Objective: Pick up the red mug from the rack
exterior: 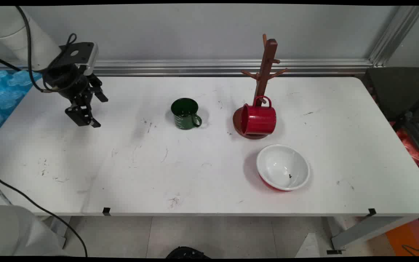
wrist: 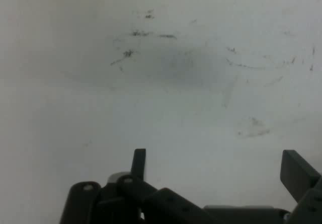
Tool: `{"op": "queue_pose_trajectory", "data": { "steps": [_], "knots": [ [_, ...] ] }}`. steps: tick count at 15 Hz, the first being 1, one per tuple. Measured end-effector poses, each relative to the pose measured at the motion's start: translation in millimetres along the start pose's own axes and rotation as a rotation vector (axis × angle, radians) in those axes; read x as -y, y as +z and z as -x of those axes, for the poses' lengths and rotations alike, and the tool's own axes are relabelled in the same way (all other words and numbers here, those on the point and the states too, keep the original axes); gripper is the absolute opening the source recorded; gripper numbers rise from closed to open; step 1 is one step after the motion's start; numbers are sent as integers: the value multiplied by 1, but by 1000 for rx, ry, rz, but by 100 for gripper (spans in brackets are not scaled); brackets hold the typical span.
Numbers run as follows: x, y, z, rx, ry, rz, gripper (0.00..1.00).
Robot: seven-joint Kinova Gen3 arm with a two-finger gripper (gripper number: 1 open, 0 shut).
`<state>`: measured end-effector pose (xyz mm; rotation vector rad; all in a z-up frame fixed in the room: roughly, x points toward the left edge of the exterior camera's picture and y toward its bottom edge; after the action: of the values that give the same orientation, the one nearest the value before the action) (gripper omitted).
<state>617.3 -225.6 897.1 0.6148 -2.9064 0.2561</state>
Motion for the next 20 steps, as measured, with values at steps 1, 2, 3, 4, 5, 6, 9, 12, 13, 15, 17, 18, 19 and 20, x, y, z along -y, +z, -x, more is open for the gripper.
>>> {"op": "queue_pose_trajectory", "data": {
  "steps": [1, 2, 3, 4, 5, 6, 9, 12, 13, 15, 17, 18, 19, 20],
  "knots": [
    [0, 1, -3, -7, -7, 2, 100],
    [-1, 1, -7, -18, -16, 6, 100],
    [-1, 2, -12, -31, -25, 10, 100],
    [-1, 3, -20, -51, -37, 16, 100],
    [-2, 4, -26, -65, -45, 19, 100],
    [-2, 5, -31, -77, -50, 22, 100],
    [-2, 7, -53, -127, -71, 32, 100],
    [-4, 9, -78, -186, -92, 46, 100],
    [-4, 11, -89, -214, -101, 53, 100],
    [-4, 13, -103, -250, -112, 61, 100],
    [-4, 18, -121, -300, -128, 71, 100],
    [-4, 21, -128, -320, -134, 73, 100],
    [-3, 24, -135, -343, -141, 74, 100],
    [-2, 29, -141, -363, -149, 75, 100]
  ]
}}
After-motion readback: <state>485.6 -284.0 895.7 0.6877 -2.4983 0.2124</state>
